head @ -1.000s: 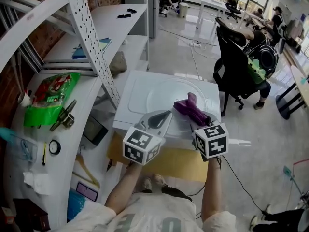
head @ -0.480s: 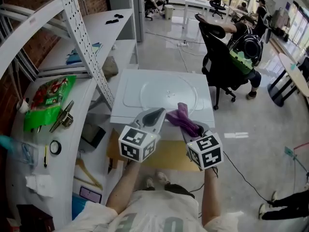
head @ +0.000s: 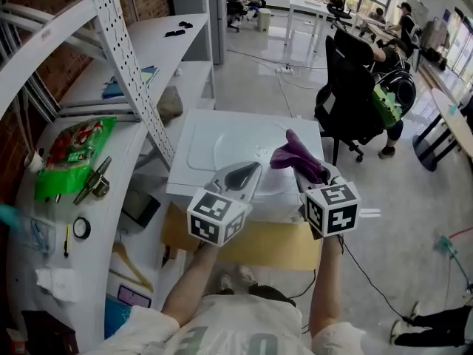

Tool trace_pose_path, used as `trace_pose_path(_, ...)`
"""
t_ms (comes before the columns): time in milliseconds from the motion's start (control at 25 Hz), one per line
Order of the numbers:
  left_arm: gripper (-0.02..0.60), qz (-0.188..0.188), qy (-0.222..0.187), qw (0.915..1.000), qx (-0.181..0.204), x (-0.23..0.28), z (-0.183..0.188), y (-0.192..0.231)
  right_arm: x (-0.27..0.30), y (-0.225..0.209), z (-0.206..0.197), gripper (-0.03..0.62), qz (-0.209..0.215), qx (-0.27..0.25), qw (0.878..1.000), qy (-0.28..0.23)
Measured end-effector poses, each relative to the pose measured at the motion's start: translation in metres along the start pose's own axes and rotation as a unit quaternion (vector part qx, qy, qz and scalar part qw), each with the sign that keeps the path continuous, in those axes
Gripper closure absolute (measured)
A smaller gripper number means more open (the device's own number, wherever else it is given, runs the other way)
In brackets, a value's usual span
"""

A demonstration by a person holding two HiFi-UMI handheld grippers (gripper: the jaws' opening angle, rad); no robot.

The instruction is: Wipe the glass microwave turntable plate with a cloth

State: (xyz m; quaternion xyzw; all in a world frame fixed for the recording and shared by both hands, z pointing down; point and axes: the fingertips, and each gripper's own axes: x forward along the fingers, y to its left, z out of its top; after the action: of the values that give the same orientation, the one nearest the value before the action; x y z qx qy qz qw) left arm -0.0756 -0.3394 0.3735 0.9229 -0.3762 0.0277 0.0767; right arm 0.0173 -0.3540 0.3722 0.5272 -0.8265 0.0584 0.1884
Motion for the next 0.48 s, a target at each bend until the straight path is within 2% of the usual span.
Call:
trace_pose_path(240,0.580,0.017,0.015,0.9997,0.002,0.020,-0.008,0.008,0.055,-0.058,-0.004,0.528,-0.024,0.004,0.999,0.027)
trace_pose_path(480,0.580,0.035,0.015,0.9993,0.002,0.018,-0.011,0.015,0.077,-0.063,-0.016,0.528,-0.012,-0.003,0.999,0.050)
